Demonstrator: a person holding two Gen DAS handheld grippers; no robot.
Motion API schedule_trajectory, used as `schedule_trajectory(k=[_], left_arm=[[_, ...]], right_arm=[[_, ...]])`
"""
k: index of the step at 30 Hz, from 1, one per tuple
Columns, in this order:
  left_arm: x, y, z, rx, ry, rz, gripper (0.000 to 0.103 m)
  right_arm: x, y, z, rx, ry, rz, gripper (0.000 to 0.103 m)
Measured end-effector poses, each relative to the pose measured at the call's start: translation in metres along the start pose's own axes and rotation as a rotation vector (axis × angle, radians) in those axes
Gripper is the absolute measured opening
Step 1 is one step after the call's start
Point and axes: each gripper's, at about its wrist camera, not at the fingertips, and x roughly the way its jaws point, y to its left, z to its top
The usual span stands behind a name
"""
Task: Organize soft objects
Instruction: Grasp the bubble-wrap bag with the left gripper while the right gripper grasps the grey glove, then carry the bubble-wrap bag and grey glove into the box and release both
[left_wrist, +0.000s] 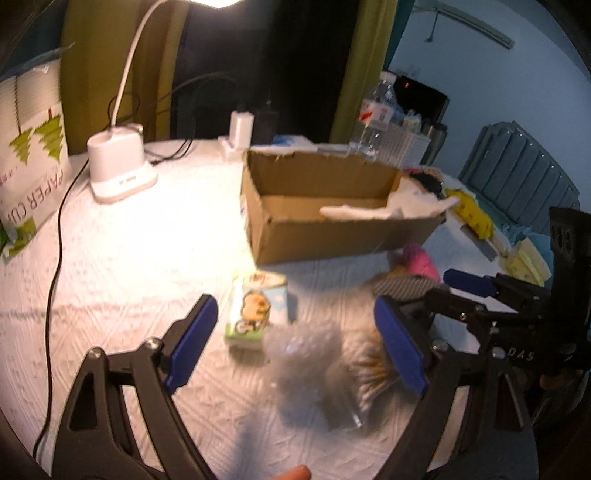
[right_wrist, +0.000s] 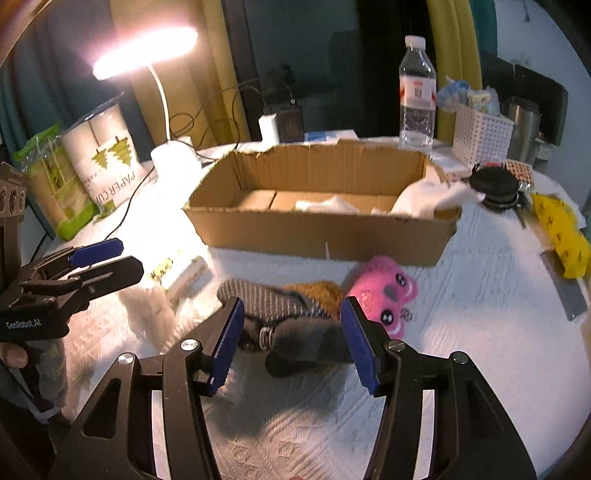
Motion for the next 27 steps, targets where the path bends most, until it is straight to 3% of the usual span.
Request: schedule_trajectory(k=[13, 14, 17, 18, 27], left_arm=[[0.025, -0.009, -0.022, 0.031, 0.095, 0.030, 0.087], [0.025, -0.008, -0.024, 0.029, 0.094, 0.025, 0.083], [0.027, -0.010, -0.025, 0.031, 0.103, 0.017, 0.050], [0.027, -0.010, -0.025, 0.031, 0.101, 0.015, 0.046], [0.001, -0.023, -0.017, 0.057, 0.027, -0.009, 0.042]], right_arm=[[0.011, -0.006, -0.009, -0.010, -0.005, 0.004, 0.056], [0.011, -0.007, -0.010, -0.011, -0.008, 0.011, 0.055], [0.008, -0.007, -0.013, -0.015, -0.015, 0.028, 0.047], [0.007, -0.008, -0.013, -0.014, -0.018, 0.035, 0.045], [-0.015, -0.012, -0.011, -0.008, -0.067, 0.046, 0.039]])
